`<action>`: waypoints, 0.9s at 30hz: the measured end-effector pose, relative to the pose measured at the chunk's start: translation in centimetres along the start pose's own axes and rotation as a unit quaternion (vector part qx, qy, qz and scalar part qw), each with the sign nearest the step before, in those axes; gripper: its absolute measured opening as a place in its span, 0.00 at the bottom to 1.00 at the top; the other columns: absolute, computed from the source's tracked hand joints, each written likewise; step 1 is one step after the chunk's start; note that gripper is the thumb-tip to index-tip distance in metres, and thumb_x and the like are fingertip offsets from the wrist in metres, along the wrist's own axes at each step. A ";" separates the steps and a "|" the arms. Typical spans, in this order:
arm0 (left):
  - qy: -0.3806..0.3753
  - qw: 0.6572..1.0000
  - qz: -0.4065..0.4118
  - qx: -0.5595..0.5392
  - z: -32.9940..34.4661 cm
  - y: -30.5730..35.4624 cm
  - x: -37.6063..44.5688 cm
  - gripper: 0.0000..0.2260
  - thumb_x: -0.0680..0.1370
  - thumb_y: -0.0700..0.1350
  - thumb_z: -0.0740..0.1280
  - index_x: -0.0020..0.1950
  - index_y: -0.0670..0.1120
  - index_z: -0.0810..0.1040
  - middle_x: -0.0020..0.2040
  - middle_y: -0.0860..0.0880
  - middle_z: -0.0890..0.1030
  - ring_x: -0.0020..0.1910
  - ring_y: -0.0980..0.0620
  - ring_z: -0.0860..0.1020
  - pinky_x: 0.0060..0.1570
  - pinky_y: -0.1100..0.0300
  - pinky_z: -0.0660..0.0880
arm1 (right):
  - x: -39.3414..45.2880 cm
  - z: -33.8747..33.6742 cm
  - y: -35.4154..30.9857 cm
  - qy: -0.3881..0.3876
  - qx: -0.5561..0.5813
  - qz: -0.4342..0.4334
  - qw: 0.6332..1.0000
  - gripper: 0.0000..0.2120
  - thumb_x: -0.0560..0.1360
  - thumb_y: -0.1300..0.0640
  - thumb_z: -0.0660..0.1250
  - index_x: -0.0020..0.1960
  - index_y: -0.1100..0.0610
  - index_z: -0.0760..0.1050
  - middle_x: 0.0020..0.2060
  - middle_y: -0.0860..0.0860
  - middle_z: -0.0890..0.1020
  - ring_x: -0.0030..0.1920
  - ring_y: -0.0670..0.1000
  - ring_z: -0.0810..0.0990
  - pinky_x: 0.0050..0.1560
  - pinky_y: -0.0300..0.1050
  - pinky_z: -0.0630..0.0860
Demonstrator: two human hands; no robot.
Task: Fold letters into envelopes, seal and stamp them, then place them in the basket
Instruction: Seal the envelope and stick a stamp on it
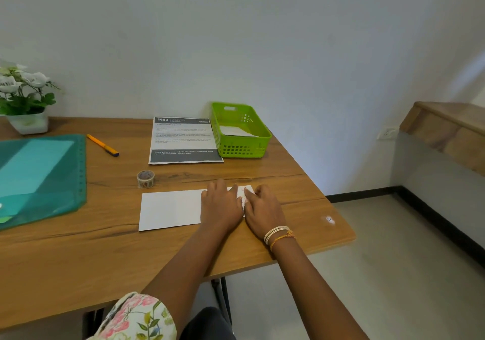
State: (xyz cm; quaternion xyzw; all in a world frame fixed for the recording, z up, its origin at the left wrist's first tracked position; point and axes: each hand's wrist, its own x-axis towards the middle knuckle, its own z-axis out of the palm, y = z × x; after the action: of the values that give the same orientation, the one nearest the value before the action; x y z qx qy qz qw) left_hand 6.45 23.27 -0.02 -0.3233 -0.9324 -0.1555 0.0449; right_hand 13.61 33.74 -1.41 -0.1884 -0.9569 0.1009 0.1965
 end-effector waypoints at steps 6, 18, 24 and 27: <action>-0.015 1.000 0.008 0.005 0.1 0.1 0.2 0.22 0.82 0.55 0.52 0.76 0.52 0.62 0.68 0.45 0.68 0.66 0.47 0.66 0.62 0.52 0.66 | -1.1 -0.6 0.9 0.001 0.036 -0.003 0.999 0.16 0.78 0.52 0.58 0.62 0.53 0.78 0.58 0.55 0.75 0.57 0.55 0.73 0.54 0.48 0.75; -0.161 0.983 -0.094 0.006 -3.6 -1.3 0.7 0.42 0.70 0.68 0.68 0.76 0.46 0.60 0.77 0.42 0.55 0.75 0.41 0.55 0.69 0.43 0.60 | -0.7 -0.9 0.7 -0.012 0.060 0.036 0.997 0.20 0.78 0.48 0.59 0.68 0.51 0.73 0.57 0.53 0.74 0.56 0.53 0.73 0.54 0.49 0.76; -0.184 0.974 -0.109 0.072 -5.7 -2.7 1.1 0.38 0.62 0.71 0.72 0.63 0.50 0.73 0.65 0.48 0.75 0.66 0.46 0.71 0.64 0.49 0.65 | -1.0 -1.1 0.4 0.005 0.051 0.063 0.997 0.20 0.77 0.48 0.60 0.65 0.54 0.75 0.54 0.53 0.74 0.53 0.52 0.74 0.51 0.48 0.77; -0.162 0.978 -0.120 0.058 -5.6 -3.1 1.1 0.44 0.59 0.73 0.72 0.68 0.49 0.70 0.70 0.46 0.71 0.69 0.44 0.67 0.64 0.47 0.64 | -0.9 -1.4 0.1 0.012 0.044 0.064 0.997 0.19 0.77 0.49 0.60 0.64 0.54 0.76 0.53 0.53 0.75 0.53 0.52 0.74 0.50 0.48 0.77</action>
State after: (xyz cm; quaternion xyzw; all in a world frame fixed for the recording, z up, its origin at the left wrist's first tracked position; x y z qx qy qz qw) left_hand 3.57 19.81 4.67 -0.2270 -0.9667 -0.0512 -0.1066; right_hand 14.98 33.62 -0.48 -0.2413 -0.9353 0.1529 0.2088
